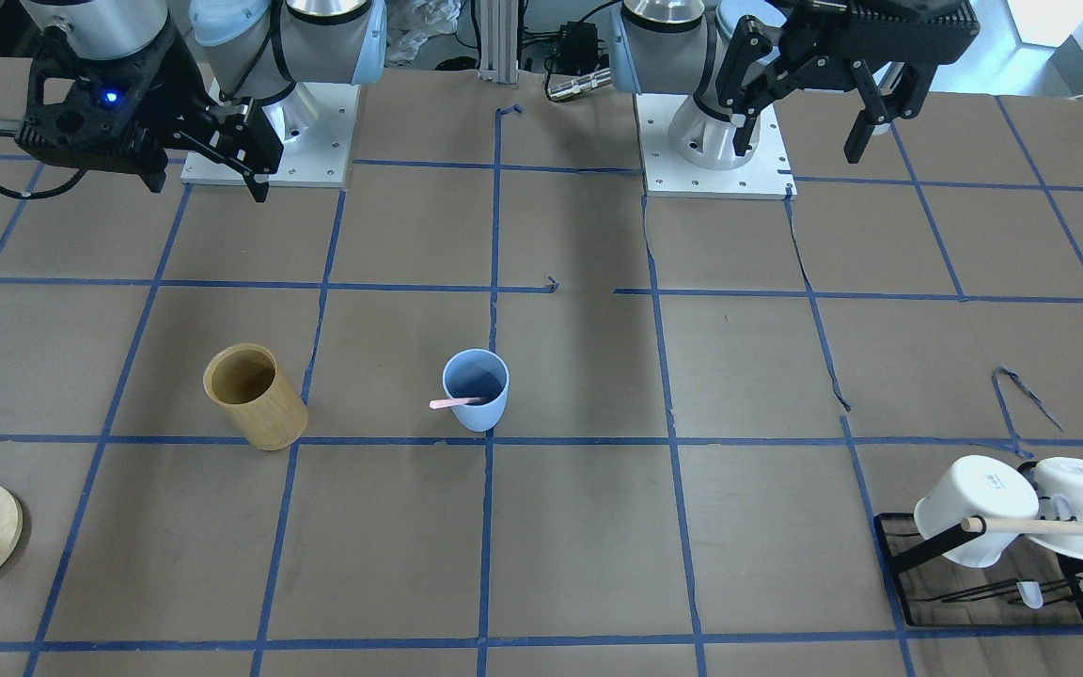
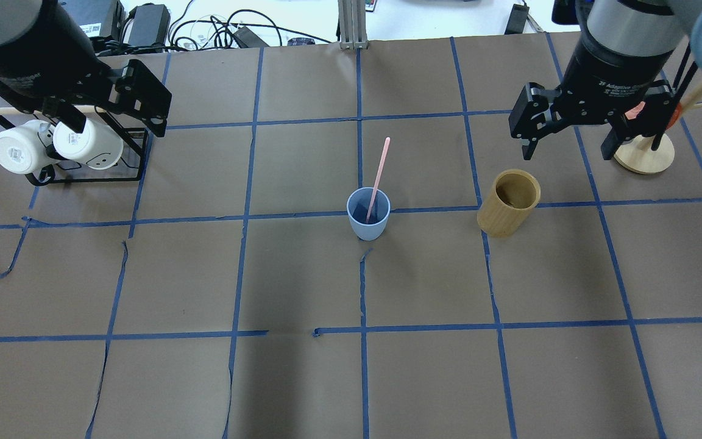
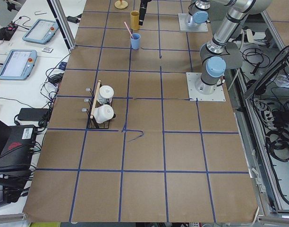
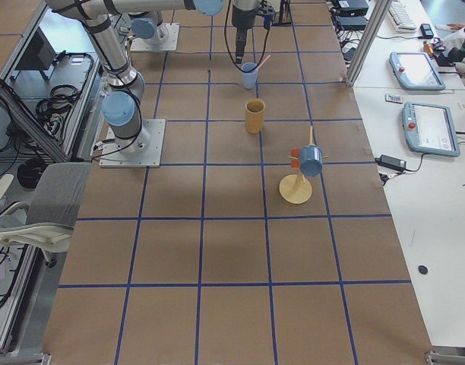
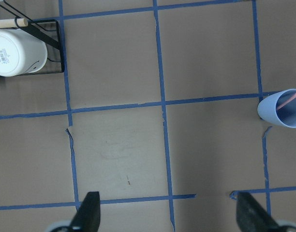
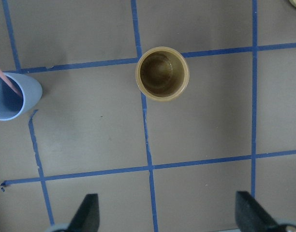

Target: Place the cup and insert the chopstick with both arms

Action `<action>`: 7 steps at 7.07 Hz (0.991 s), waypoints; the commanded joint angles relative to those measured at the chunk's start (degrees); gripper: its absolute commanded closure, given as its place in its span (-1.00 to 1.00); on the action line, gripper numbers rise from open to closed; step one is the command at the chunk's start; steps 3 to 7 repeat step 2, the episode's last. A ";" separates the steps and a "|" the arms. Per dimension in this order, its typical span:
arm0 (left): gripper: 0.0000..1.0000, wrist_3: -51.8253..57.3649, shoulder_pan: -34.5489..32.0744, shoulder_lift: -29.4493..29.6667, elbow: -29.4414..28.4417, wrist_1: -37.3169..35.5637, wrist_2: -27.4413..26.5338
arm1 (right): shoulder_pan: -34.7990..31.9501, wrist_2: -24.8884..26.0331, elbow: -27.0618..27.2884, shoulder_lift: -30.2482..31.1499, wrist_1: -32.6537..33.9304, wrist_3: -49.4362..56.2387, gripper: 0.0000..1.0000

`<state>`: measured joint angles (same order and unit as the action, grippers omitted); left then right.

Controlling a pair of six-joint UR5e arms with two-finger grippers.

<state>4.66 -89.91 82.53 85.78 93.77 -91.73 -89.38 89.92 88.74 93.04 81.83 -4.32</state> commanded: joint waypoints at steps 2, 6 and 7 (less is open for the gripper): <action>-1.00 0.00 0.00 0.00 0.00 0.01 -0.03 | -0.01 0.43 0.30 0.04 -0.18 -0.07 -1.00; -1.00 0.00 0.00 0.00 0.00 0.01 -0.03 | -0.01 0.43 0.30 0.04 -0.18 -0.07 -1.00; -1.00 0.00 0.00 0.00 0.00 0.01 -0.03 | -0.01 0.43 0.30 0.04 -0.18 -0.07 -1.00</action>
